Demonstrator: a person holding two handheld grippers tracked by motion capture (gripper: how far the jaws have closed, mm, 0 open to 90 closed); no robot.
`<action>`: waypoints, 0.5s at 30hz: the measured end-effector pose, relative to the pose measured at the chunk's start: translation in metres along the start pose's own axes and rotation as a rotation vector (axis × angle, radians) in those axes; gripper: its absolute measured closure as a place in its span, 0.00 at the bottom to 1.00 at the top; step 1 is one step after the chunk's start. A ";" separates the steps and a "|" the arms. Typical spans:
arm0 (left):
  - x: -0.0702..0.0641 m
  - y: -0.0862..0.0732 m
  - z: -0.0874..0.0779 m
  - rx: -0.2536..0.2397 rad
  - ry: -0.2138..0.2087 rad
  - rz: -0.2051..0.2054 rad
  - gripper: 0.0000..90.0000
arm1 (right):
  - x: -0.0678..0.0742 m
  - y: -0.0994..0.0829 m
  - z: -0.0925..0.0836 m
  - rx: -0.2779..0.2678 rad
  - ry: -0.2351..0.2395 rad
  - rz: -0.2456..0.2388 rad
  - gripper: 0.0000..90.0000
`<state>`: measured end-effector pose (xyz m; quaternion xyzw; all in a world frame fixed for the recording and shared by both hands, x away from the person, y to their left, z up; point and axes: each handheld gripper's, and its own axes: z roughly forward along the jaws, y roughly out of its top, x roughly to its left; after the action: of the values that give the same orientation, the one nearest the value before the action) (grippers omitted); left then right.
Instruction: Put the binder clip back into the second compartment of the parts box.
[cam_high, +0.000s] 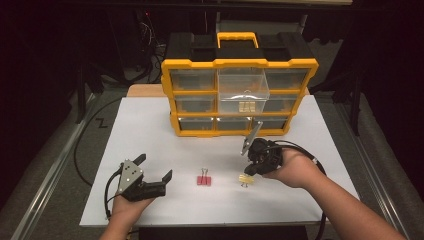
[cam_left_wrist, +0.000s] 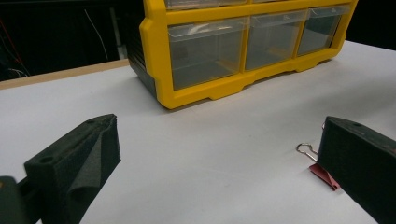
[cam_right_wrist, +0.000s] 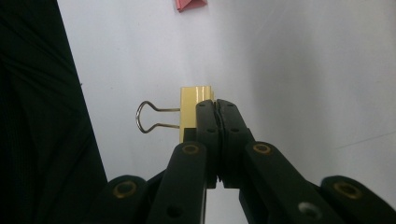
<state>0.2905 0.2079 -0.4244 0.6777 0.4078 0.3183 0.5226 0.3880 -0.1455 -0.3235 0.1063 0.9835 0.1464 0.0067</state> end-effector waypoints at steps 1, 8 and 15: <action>0.000 0.000 0.000 -0.002 0.002 -0.001 0.00 | -0.001 -0.001 -0.002 -0.005 0.001 0.004 1.00; 0.001 0.000 0.000 -0.005 0.006 -0.001 0.00 | -0.007 -0.007 -0.012 0.000 0.012 0.010 1.00; 0.001 0.000 -0.001 -0.010 0.011 -0.002 0.00 | -0.011 -0.010 -0.024 -0.001 0.026 0.021 1.00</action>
<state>0.2902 0.2095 -0.4238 0.6727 0.4098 0.3238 0.5241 0.3952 -0.1639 -0.3036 0.1148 0.9823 0.1481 -0.0077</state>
